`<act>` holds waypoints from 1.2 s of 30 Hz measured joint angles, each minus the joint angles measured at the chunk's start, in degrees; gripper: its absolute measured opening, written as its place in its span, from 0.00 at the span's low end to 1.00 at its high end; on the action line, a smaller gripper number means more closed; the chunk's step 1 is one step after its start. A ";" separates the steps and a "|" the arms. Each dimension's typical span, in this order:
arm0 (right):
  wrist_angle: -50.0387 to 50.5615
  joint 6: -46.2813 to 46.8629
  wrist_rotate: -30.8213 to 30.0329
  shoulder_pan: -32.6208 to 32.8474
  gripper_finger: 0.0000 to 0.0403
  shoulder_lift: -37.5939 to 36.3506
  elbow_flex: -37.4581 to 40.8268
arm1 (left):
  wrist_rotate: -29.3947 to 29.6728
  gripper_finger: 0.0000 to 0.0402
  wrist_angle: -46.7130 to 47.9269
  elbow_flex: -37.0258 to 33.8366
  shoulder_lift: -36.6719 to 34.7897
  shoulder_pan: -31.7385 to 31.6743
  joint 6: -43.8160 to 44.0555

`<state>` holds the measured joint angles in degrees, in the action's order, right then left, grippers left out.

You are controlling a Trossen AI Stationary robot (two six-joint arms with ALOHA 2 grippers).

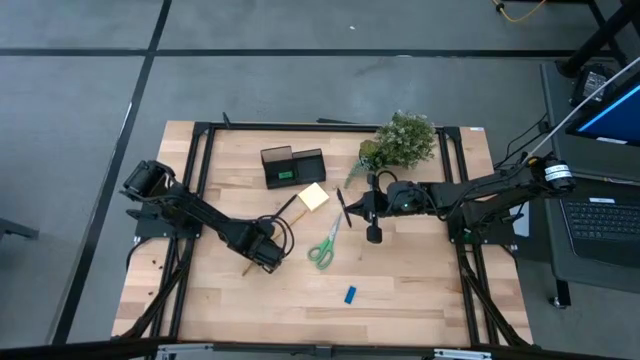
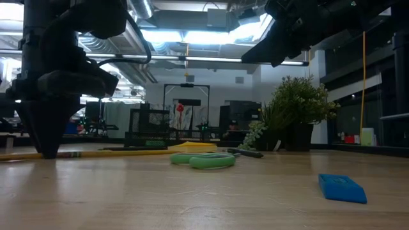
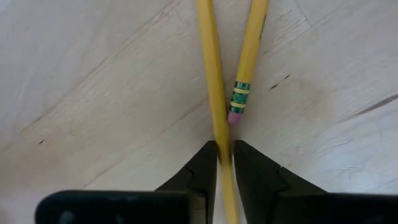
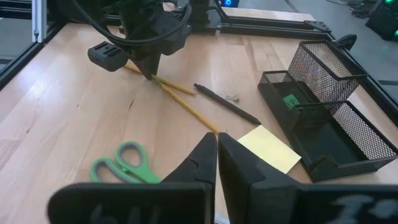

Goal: Pick and place office supplies into organizer
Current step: Put the bottom yellow pencil into the black desk organizer

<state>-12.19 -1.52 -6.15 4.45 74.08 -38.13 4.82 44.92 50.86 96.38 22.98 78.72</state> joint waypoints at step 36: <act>0.02 -0.24 -0.02 -0.02 0.05 0.00 0.00 | -0.83 0.08 2.10 -0.17 -1.51 0.00 -2.98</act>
<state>-12.16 -1.76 -6.17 4.42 74.08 -38.13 3.99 47.02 50.69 94.87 22.98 75.74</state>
